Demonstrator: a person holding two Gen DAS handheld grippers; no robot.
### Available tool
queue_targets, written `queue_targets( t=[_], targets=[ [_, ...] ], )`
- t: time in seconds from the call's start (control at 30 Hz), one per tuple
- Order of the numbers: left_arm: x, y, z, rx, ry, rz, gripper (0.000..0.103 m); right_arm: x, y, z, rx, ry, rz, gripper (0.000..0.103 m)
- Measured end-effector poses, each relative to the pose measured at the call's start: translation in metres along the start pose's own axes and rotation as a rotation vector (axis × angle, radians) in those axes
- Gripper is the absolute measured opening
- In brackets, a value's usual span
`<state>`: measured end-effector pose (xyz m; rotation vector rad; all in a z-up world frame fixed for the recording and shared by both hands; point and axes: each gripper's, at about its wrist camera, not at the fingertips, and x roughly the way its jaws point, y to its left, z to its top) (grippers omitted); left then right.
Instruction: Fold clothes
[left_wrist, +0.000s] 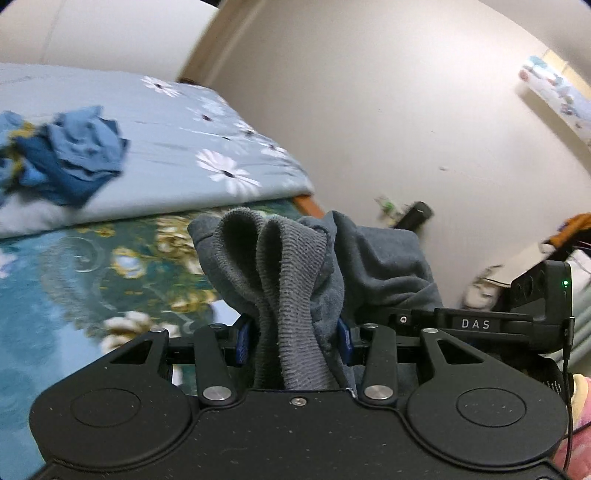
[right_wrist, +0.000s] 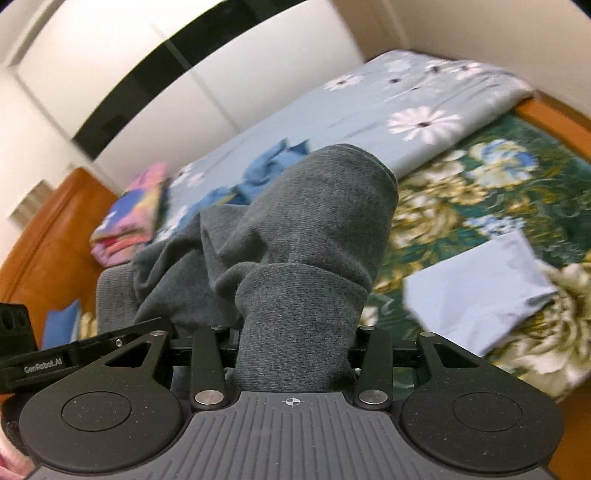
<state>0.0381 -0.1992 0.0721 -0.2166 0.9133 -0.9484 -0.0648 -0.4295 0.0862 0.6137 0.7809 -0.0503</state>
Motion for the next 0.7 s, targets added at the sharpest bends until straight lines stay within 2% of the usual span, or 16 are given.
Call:
queue_targets(
  t=[0.27, 0.37, 0.5, 0.7],
  targets=[
    [0.066, -0.008, 0.019, 0.013, 0.119, -0.130, 0.040, -0.001, -0.053, 0.001, 0.103, 0.027, -0.096, 0.038],
    [0.090, -0.017, 0.020, 0.016, 0.152, -0.133, 0.040, 0.001, -0.078, 0.008, 0.117, 0.038, -0.111, 0.038],
    [0.128, -0.028, 0.018, 0.006, 0.194, -0.101, 0.040, 0.014, -0.121, 0.025, 0.111, 0.081, -0.096, 0.038],
    [0.200, -0.038, 0.018, -0.083, 0.197, 0.024, 0.040, 0.057, -0.184, 0.059, 0.052, 0.199, -0.033, 0.038]
  ],
)
